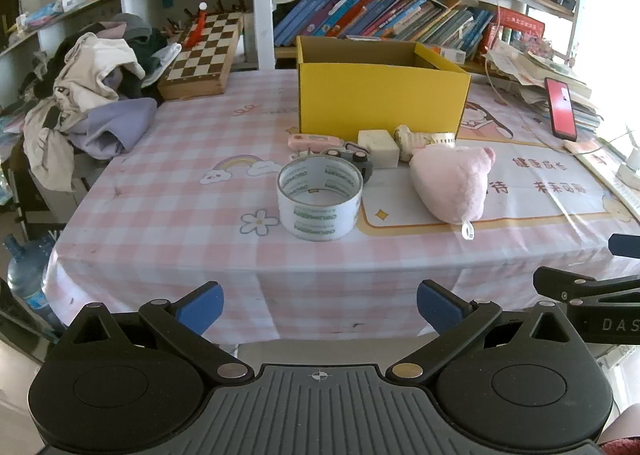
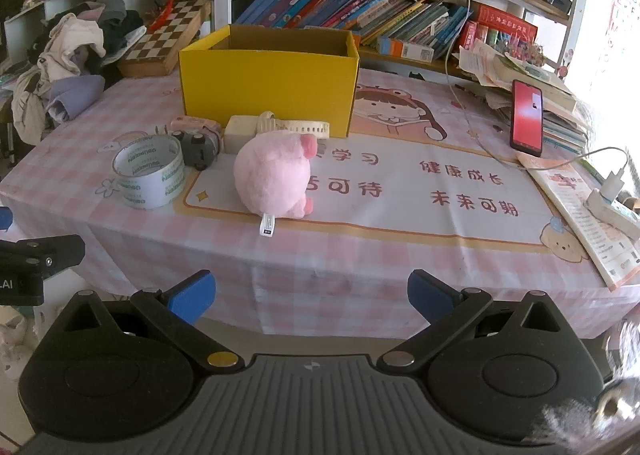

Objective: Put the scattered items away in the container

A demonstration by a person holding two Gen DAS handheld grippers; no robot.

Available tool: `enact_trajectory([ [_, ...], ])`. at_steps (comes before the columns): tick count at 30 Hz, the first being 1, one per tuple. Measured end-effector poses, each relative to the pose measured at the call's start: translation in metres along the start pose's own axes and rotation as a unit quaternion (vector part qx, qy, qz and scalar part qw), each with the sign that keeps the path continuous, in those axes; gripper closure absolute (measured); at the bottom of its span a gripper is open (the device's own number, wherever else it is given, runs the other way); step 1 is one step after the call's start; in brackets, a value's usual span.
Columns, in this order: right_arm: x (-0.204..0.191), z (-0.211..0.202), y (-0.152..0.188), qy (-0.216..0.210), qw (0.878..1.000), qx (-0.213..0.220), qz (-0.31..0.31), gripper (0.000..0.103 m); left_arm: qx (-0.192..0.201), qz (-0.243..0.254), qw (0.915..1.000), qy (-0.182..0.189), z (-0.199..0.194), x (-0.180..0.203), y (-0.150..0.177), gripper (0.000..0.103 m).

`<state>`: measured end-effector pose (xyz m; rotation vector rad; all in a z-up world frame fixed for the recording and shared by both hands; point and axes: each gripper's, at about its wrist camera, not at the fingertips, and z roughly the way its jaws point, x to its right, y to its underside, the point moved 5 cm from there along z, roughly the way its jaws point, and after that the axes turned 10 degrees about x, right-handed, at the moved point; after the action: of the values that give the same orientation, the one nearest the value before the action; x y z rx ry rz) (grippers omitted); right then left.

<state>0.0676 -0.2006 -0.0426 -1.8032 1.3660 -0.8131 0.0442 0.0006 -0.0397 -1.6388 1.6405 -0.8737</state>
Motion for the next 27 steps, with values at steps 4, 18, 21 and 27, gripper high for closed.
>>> enact_trajectory([
  [4, 0.000, 0.000, -0.001, -0.001, 1.000, 0.001, -0.001, 0.000, 0.002, -0.001, 1.0000, 0.000, -0.001, 0.000, -0.001, 0.000],
  [18, -0.005, -0.001, -0.007, -0.002, 1.000, 0.001, -0.003, 0.000, 0.003, 0.007, 0.9998, 0.020, 0.000, -0.001, -0.005, 0.000],
  [21, -0.008, -0.001, -0.008, -0.005, 1.000, 0.002, -0.006, 0.000, 0.003, 0.011, 0.9997, 0.022, 0.002, -0.002, -0.006, 0.000],
  [27, -0.010, 0.002, -0.014, -0.009, 1.000, 0.005, -0.005, 0.000, 0.005, 0.014, 0.9995, 0.027, 0.005, -0.001, -0.009, 0.000],
])
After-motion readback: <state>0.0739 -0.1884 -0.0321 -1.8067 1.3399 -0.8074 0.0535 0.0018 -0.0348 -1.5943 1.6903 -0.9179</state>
